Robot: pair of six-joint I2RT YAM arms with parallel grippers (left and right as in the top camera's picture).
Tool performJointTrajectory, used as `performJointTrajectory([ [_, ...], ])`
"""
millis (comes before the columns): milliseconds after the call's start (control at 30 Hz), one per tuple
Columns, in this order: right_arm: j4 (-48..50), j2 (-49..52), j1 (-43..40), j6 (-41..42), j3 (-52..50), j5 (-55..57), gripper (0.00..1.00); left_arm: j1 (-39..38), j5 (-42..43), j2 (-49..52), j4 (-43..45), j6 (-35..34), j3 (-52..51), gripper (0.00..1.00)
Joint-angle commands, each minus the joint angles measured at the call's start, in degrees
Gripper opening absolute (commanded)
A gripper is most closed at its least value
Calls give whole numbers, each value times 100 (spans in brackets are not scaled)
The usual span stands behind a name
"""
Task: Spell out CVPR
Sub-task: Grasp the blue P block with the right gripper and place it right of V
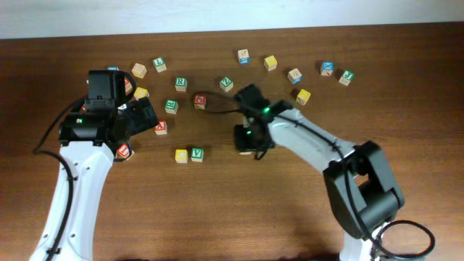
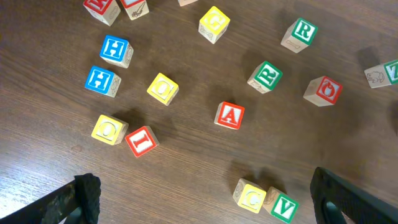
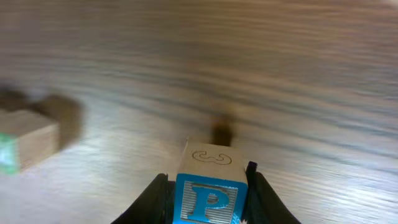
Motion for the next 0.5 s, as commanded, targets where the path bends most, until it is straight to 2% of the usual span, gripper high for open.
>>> performJointTrajectory([
  [0, 367, -201, 385, 350, 46, -90, 24, 11, 20, -17, 2, 4, 42, 99],
  [67, 542, -192, 570, 546, 46, 22, 24, 11, 20, -17, 2, 4, 42, 99],
  [167, 553, -157, 813, 817, 46, 774, 24, 11, 20, -17, 0, 7, 42, 99],
  [467, 870, -9, 1104, 1204, 44, 844, 25, 101, 20, -17, -17, 2, 42, 99],
])
